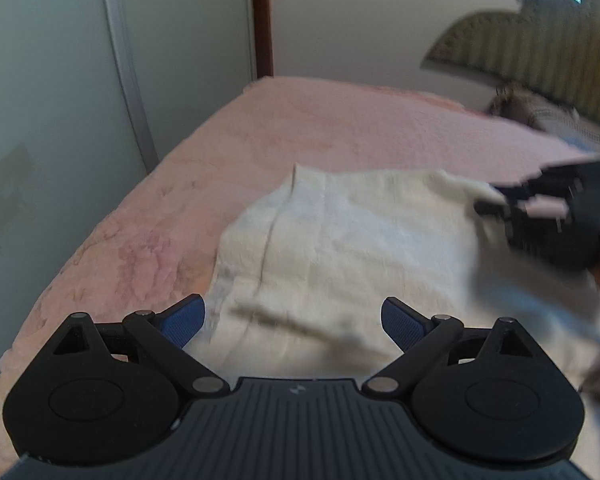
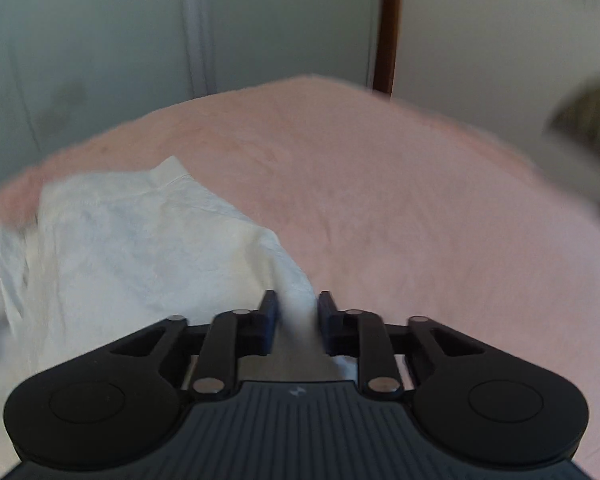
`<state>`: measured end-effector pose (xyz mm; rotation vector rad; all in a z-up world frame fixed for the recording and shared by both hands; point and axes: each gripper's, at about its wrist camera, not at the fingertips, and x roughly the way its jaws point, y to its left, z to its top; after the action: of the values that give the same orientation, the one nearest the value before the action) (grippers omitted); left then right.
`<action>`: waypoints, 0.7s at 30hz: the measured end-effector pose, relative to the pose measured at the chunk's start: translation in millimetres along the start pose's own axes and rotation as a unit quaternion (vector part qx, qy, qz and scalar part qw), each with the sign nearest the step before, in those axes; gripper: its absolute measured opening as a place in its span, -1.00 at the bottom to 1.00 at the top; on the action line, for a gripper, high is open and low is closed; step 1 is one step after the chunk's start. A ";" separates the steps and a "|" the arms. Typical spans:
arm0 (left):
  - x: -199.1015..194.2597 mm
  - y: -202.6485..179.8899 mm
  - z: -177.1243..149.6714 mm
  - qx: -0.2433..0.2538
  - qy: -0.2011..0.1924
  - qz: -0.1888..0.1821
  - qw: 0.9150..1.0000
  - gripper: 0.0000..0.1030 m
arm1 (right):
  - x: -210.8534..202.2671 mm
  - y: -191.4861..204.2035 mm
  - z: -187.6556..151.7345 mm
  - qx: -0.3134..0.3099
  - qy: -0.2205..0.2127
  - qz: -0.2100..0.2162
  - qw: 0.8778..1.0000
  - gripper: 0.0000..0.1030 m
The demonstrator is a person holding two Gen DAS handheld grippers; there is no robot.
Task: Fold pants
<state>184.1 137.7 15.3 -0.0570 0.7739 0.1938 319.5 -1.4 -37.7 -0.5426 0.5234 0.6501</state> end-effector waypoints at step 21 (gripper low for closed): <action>51.7 52.1 38.8 -0.226 0.059 -0.096 0.967 -0.90 | -117.7 150.7 -84.8 -0.277 -0.080 -0.035 0.957 -0.73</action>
<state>236.8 201.4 8.0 -0.5796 0.8260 0.1804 113.6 -1.6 -74.6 -1.0226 0.1596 0.7686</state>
